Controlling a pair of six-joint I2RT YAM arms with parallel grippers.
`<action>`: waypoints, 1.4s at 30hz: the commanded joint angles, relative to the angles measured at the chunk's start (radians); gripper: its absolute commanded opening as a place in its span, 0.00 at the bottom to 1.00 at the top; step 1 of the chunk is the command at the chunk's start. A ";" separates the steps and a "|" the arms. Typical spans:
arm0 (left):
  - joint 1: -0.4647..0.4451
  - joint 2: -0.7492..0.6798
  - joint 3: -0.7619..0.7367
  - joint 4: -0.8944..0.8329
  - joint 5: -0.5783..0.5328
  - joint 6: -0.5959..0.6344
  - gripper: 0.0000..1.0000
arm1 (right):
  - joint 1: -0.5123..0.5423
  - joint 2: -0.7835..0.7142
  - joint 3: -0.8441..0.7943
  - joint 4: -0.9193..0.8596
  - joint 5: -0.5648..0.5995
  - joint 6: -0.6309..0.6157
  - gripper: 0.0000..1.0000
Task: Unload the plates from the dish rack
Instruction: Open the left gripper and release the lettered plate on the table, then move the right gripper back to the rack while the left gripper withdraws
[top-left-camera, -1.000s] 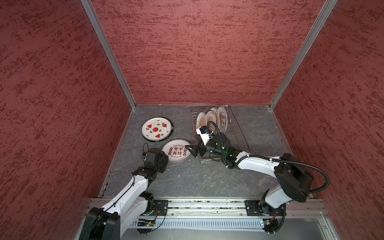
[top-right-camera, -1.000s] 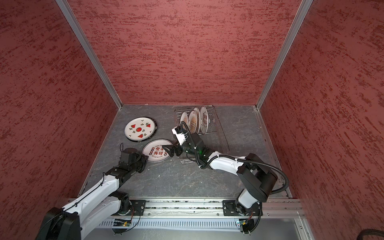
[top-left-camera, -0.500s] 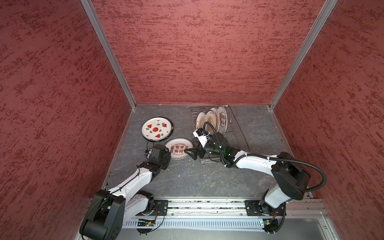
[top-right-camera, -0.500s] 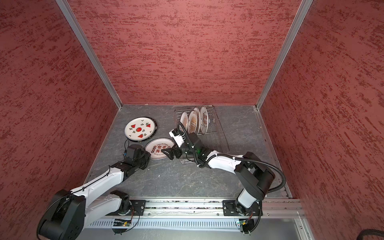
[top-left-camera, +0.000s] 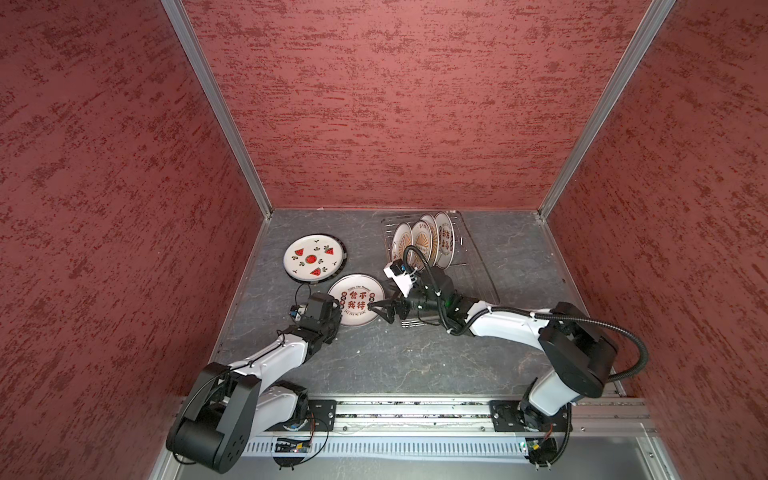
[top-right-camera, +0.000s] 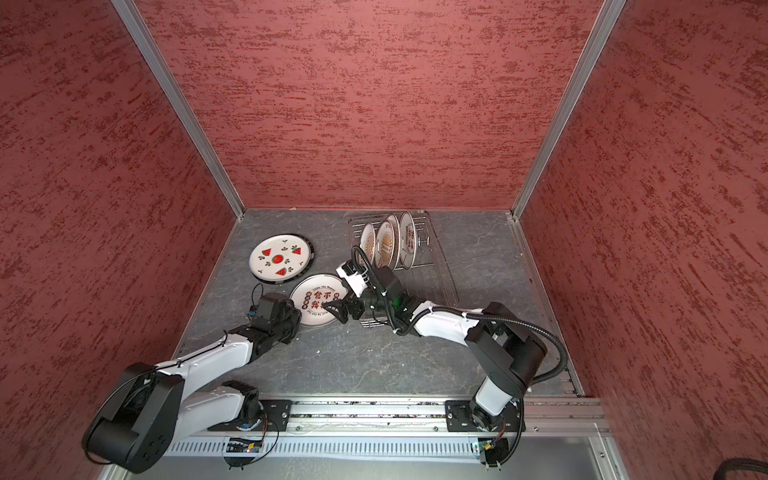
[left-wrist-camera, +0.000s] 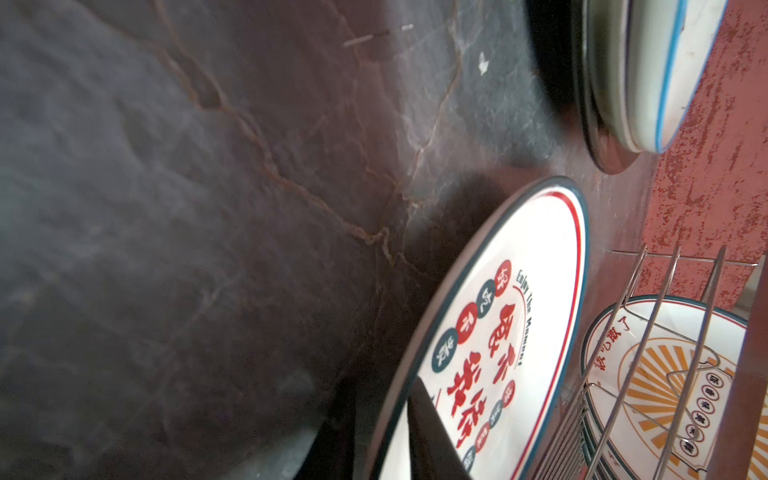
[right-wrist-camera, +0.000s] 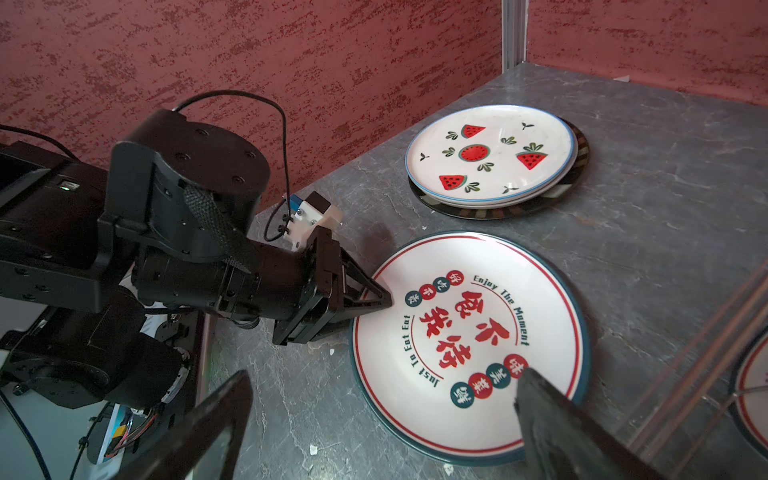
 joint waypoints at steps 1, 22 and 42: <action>-0.005 0.025 -0.005 0.035 -0.006 -0.004 0.29 | 0.004 0.001 0.029 0.003 -0.012 -0.024 0.99; -0.013 -0.066 -0.034 -0.042 -0.128 -0.020 0.79 | 0.005 -0.071 -0.043 0.074 0.040 -0.007 0.99; 0.004 -0.667 -0.158 0.081 -0.116 0.464 0.99 | 0.003 -0.404 -0.444 0.568 0.438 0.086 0.99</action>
